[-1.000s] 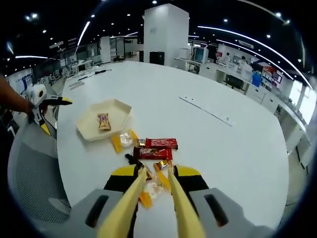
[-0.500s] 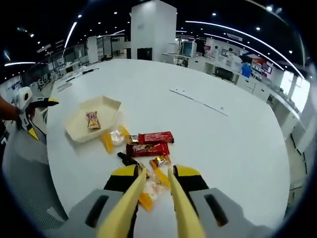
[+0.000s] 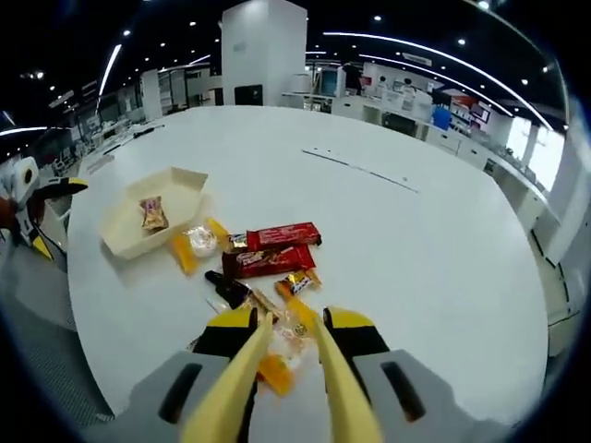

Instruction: Place the target food into the container with the food tongs after gripping and lifting it, then release it inside without dropping or visibly crushing the food.

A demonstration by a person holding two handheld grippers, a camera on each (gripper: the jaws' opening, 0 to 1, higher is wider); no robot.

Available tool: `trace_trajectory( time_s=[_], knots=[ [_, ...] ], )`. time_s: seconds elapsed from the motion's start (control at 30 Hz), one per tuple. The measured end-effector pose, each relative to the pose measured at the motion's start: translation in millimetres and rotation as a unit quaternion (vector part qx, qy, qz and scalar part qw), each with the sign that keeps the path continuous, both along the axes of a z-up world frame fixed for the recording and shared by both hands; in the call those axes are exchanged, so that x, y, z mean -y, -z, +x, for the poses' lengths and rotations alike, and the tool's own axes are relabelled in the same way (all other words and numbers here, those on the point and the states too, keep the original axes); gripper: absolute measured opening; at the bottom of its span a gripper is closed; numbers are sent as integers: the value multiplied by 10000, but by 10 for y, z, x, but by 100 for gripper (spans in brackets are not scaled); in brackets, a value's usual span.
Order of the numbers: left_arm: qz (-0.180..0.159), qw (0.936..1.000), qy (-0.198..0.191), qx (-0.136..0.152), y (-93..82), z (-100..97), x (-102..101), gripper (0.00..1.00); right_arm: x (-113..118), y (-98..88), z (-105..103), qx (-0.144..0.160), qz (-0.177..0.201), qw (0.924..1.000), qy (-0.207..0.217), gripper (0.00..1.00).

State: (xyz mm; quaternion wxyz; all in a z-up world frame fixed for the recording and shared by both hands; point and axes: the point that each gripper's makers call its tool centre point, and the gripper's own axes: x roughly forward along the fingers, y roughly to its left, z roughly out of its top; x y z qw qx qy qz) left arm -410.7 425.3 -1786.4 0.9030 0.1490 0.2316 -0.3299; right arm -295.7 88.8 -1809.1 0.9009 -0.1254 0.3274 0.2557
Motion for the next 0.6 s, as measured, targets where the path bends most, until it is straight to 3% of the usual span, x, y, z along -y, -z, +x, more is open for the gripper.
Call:
trace_trajectory(
  time_s=[0.2,0.6],
  knots=[
    [3,10000,-26,4,-6,5,-11,96,51,85,-99,-78,-138,9998,-82,27],
    [-14,10000,2,10,0,0,-10,96,232,59,-195,-212,-123,9997,-49,28]
  ],
)
